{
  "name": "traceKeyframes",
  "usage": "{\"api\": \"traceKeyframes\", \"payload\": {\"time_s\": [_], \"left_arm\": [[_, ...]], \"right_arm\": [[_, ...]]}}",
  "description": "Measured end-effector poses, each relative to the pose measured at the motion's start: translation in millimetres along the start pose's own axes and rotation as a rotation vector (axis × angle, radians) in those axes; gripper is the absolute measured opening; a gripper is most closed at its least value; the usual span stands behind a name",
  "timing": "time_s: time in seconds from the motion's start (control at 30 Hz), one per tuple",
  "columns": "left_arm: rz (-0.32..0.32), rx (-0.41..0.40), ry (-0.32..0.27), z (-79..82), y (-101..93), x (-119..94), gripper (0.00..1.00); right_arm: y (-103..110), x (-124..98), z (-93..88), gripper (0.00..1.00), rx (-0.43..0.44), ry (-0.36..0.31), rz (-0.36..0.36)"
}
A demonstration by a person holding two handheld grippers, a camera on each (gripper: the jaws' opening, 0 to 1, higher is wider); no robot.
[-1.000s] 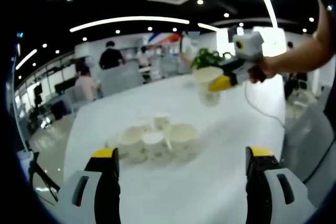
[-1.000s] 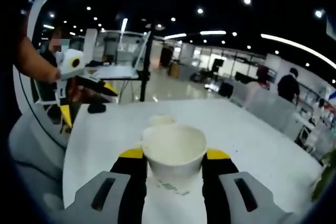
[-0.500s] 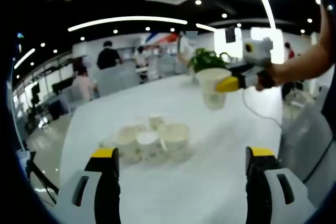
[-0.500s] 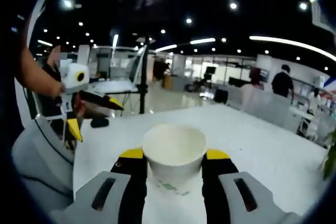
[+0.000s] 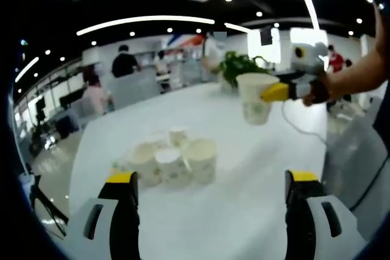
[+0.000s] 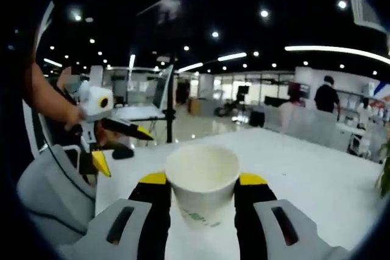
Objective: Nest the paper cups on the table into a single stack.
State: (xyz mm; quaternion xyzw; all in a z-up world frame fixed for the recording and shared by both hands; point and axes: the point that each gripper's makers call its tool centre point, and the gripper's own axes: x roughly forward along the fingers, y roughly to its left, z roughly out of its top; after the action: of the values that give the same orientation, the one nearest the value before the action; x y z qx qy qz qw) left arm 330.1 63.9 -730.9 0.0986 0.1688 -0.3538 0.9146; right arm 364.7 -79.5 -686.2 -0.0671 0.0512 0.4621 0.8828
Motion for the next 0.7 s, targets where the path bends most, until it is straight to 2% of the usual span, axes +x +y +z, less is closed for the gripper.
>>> {"api": "traceKeyframes", "payload": {"time_s": [0.23, 0.7], "left_arm": [[0.001, -0.004, 0.010, -2.2, -3.3, -1.6, 0.99], [0.005, -0.004, 0.033, -10.4, -6.3, -1.6, 0.99]], "right_arm": [[9.6, -5.2, 0.6, 0.37, 0.008, -0.014, 0.009], [36.5, -15.4, -14.3, 0.37, 0.050, -0.020, 0.062]]}}
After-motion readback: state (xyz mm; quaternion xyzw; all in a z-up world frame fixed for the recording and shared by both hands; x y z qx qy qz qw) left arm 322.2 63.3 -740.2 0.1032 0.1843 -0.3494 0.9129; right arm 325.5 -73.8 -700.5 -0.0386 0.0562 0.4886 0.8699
